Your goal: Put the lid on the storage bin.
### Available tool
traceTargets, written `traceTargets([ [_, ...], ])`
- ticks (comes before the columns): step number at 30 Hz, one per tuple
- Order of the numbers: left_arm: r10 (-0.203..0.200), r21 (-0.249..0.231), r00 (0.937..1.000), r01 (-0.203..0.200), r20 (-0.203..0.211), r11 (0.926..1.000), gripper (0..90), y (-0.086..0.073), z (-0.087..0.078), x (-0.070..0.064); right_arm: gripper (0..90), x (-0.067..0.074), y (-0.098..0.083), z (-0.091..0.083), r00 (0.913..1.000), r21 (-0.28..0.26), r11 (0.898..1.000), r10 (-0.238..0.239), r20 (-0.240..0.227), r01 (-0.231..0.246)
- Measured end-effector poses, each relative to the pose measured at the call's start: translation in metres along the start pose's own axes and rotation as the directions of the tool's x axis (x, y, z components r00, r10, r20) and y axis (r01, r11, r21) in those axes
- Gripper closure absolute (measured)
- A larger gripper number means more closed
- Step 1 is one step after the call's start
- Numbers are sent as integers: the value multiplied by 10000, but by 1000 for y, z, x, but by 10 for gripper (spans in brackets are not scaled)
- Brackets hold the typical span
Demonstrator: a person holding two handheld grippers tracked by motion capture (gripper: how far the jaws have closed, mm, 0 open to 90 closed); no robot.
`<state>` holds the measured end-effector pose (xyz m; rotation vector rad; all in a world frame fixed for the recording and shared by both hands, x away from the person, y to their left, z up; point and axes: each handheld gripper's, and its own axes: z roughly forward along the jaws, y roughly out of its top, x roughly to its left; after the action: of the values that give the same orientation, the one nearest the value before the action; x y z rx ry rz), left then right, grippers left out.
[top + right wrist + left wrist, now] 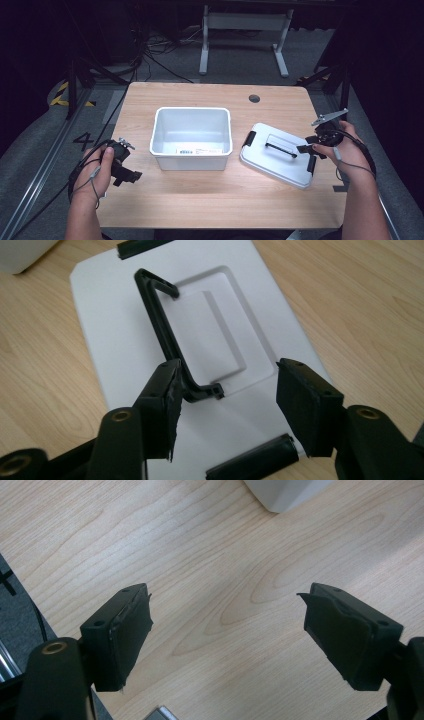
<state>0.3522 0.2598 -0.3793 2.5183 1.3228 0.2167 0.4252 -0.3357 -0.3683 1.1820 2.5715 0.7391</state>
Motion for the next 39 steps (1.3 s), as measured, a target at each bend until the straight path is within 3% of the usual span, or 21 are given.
traceTargets([
  [3,-5,-32,10000,5,22,10000,196,0,-1,-1,427,3,3,1,9997,-96,9996,-247,53,248],
  [5,67,-28,10000,-67,13,10000,195,1,-1,-1,394,11,9,4,9975,-7,9975,-705,5,705],
  [8,84,-14,10000,-84,-7,10000,195,1,0,-2,389,17,11,6,9973,54,9975,-699,-241,701],
  [10,139,39,9999,-139,49,9999,195,1,1,-4,385,23,15,10,9913,165,9913,-1302,-206,1306],
  [19,268,104,9996,-269,94,9996,195,1,1,-6,371,30,21,26,9861,303,9860,-1632,-320,1642],
  [24,300,153,9995,-301,73,9994,196,1,2,-7,372,34,24,48,9830,828,9796,-1810,-319,1831],
  [30,315,145,9995,-316,66,9994,196,2,3,-7,378,33,25,66,9799,1297,9717,-1994,33,1973],
  [37,336,173,9994,-337,18,9993,196,1,3,-5,523,31,26,77,9743,1273,9660,-2241,-218,2250],
  [39,214,187,9997,-216,72,9996,196,1,3,-6,535,31,26,78,9686,1200,9612,-2469,-277,2484],
])
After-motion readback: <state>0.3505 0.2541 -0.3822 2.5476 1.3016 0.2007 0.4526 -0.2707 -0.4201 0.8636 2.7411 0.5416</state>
